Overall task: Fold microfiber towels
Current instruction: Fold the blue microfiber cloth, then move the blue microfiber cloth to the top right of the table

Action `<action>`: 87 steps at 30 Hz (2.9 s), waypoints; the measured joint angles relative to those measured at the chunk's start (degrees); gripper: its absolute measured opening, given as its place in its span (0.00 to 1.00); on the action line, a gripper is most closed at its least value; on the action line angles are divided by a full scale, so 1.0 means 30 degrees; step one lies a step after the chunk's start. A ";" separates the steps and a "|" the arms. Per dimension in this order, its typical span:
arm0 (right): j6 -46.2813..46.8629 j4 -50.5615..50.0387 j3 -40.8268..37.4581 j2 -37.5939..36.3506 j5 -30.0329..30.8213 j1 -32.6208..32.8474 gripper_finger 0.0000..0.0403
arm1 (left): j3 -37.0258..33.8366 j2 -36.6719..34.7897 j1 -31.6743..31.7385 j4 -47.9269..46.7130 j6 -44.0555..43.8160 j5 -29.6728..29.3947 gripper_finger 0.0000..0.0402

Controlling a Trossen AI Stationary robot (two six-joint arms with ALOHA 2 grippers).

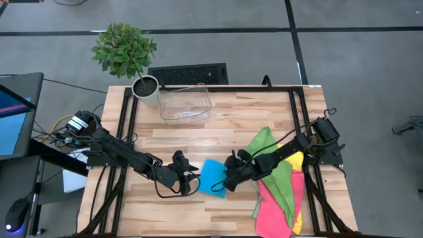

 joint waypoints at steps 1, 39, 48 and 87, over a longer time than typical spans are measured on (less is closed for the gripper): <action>-0.0014 -0.0096 0.0048 -0.0078 -0.0101 0.0000 0.31 | -0.0088 0.0000 0.0000 0.0304 0.0050 -0.0017 0.30; -0.1513 0.3084 0.0223 0.1425 0.0844 0.2299 0.18 | -0.0309 0.0000 -0.0015 0.0264 -0.0209 0.0184 0.30; -0.3808 0.1128 0.0211 0.0992 0.0630 -0.1753 0.14 | -0.0309 0.0000 -0.0015 0.0100 -0.0190 0.0618 0.30; -0.6467 -1.1661 0.0077 -0.7121 -0.0627 -1.1714 0.27 | -0.0224 0.0000 -0.0022 0.0754 0.1274 0.1190 0.38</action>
